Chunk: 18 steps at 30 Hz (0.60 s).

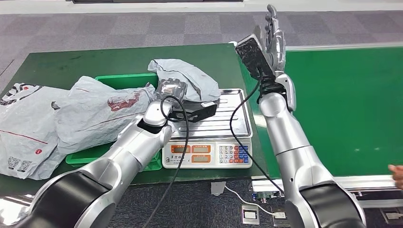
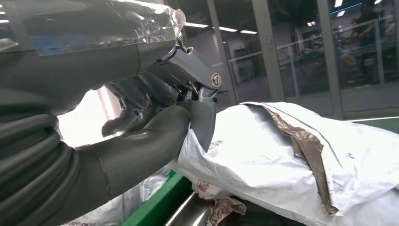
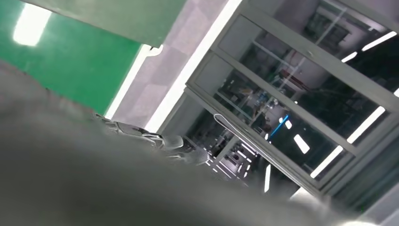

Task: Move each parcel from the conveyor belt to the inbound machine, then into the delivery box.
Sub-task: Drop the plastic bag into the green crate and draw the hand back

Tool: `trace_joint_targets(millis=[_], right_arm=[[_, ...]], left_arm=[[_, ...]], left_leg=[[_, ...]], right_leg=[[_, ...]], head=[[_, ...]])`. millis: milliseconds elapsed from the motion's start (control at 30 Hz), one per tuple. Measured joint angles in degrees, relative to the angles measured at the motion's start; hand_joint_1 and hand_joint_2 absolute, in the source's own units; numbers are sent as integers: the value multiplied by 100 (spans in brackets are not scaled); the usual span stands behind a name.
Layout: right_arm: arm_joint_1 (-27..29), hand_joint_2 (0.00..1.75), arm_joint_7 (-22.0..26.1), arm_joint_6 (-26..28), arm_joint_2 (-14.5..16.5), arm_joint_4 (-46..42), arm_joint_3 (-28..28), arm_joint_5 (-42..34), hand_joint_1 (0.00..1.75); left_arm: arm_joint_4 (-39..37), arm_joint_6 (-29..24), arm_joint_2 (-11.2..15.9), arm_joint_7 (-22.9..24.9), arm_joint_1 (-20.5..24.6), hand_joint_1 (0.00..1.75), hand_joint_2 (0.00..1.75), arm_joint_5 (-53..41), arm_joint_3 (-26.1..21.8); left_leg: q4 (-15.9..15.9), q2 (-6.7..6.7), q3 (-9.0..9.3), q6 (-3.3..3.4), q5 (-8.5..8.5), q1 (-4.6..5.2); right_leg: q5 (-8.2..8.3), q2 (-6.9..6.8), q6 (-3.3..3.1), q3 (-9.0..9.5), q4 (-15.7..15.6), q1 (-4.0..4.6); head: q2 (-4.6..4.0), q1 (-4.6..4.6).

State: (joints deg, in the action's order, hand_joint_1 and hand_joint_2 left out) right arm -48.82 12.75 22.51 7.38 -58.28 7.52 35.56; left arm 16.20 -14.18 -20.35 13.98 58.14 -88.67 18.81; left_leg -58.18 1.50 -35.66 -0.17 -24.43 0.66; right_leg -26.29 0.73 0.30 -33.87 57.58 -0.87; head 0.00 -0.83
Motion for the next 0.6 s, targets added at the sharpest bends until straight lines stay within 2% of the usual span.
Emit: trace_joint_targets(millis=[433, 600], right_arm=[[-382, 0, 291, 168, -86, 523, 204, -493, 0], [-228, 0, 246, 214, -140, 521, 372, -576, 0]], left_arm=[[-2, -336, -19, -42, 24, 175, 175, 176, 158], [1, -703, 84, -98, 309, 175, 175, 343, 157]], left_leg=[[0, -6, 0, 0, 0, 0], [0, -8, 0, 0, 0, -1]], right_leg=[[0, 8, 0, -2, 0, 0], [0, 11, 0, -4, 0, 1]], head=[[0, 0], [0, 1]])
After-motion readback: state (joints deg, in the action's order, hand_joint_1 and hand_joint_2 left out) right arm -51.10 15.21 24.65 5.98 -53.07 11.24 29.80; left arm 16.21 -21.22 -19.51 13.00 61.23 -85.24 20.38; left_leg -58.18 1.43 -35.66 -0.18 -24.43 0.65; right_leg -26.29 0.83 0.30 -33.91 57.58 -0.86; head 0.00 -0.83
